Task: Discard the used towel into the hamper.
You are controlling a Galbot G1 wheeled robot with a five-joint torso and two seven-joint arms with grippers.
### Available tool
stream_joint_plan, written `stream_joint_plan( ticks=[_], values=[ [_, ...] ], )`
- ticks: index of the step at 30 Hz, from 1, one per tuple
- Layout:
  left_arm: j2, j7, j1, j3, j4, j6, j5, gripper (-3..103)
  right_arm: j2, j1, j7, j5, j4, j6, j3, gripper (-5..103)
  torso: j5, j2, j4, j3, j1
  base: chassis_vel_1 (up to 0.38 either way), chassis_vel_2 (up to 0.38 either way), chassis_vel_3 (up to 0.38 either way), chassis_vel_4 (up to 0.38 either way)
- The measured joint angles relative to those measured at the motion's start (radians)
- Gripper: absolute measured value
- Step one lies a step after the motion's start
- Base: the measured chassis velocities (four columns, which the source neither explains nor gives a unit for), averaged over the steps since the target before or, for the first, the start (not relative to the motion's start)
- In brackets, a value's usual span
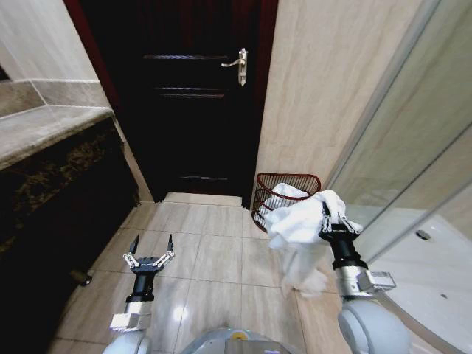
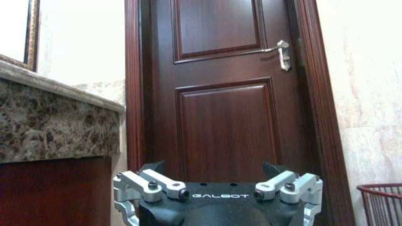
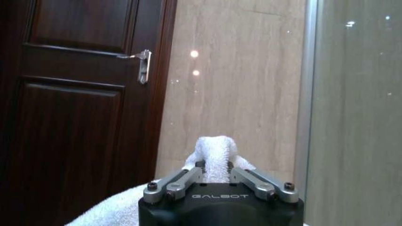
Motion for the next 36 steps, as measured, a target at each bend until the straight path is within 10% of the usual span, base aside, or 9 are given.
stream_joint_plan(
  ticks=[36],
  values=[
    [-0.003,-0.013,0.004,0.002,0.003,0.005,0.031,100,-0.006,-0.004,0.067,0.009,-0.007,0.016,-0.021,8,-0.0002,0.0,0.0001,0.0,0.0,-0.025,0.062,-0.001,-0.081]
  ],
)
